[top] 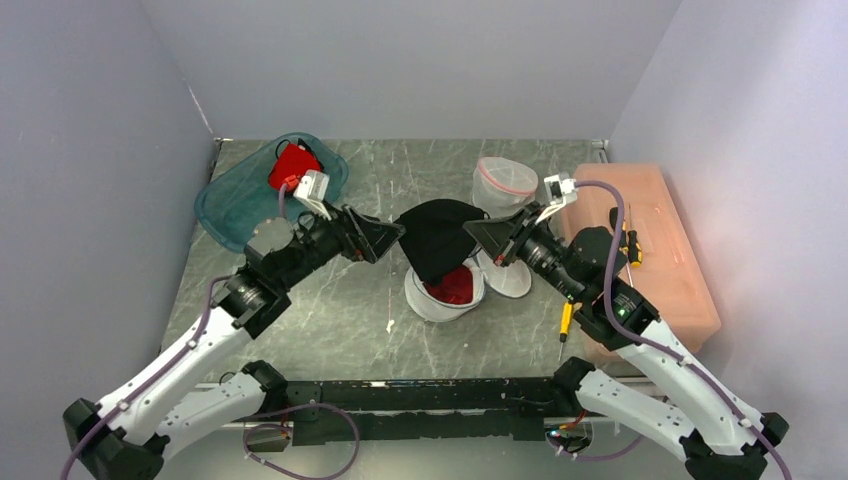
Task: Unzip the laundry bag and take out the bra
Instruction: Pick up the bra from the laundry bag.
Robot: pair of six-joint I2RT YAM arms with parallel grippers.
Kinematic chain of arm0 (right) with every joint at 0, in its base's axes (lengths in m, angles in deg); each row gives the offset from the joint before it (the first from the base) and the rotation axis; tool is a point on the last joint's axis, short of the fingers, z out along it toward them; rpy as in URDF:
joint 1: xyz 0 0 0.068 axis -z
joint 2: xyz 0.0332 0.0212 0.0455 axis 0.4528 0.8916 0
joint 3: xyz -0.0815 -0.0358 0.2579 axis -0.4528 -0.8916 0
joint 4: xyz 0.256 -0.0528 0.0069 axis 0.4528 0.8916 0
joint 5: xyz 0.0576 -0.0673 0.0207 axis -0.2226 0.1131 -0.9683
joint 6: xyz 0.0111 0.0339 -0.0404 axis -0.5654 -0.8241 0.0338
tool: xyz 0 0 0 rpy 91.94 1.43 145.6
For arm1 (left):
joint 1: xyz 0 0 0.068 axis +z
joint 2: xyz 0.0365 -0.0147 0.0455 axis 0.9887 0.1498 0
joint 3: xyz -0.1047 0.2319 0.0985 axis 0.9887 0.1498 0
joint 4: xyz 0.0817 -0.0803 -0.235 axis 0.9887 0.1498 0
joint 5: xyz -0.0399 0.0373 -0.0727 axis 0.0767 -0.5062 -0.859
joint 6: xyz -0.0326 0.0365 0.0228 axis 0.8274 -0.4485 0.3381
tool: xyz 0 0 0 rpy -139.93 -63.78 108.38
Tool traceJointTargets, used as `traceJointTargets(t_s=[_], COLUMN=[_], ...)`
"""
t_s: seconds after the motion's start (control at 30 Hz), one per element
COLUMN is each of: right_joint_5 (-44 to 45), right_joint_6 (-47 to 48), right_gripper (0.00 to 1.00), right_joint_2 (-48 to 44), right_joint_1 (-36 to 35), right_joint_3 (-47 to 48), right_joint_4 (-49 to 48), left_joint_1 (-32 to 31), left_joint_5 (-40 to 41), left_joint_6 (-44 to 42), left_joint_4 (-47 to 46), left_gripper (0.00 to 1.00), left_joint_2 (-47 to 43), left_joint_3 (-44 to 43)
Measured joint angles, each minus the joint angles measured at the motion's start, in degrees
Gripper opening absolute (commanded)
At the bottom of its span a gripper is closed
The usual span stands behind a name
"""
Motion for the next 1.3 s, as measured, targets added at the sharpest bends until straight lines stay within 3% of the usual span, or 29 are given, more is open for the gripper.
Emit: traceJointTargets(t_s=[0.2, 0.23, 0.63, 0.97, 1.17, 1.3], right_joint_5=[-10.5, -14.4, -19.2, -16.7, -16.0, -16.0], right_joint_6=[-7.2, -10.5, -18.3, -20.9, -20.8, -19.5], right_gripper=[0.0, 0.0, 0.0, 0.0, 0.0, 0.62], right_joint_2=[2.3, 3.4, 5.0, 7.3, 7.6, 7.8], right_joint_1=[5.4, 6.6, 8.9, 8.9, 8.9, 8.9], right_joint_3=[1.0, 1.0, -3.2, -8.7, -9.2, -9.2], right_joint_4=[-4.9, -7.5, -19.4, -25.1, -26.4, -25.0], left_joint_1=[8.7, 10.4, 10.5, 9.1, 8.0, 7.8], left_joint_5=[-18.1, -23.5, -32.5, -33.8, -33.2, -31.9], left_joint_6=[10.4, 15.0, 23.8, 26.3, 25.0, 23.3], left_joint_4=[-18.8, -25.2, -41.2, -43.4, -41.8, -38.2], left_gripper=[0.94, 0.94, 0.94, 0.49, 0.05, 0.03], left_joint_2=[3.8, 5.2, 9.4, 13.6, 15.5, 15.5], left_joint_3=[6.7, 8.2, 8.8, 9.8, 9.8, 9.2])
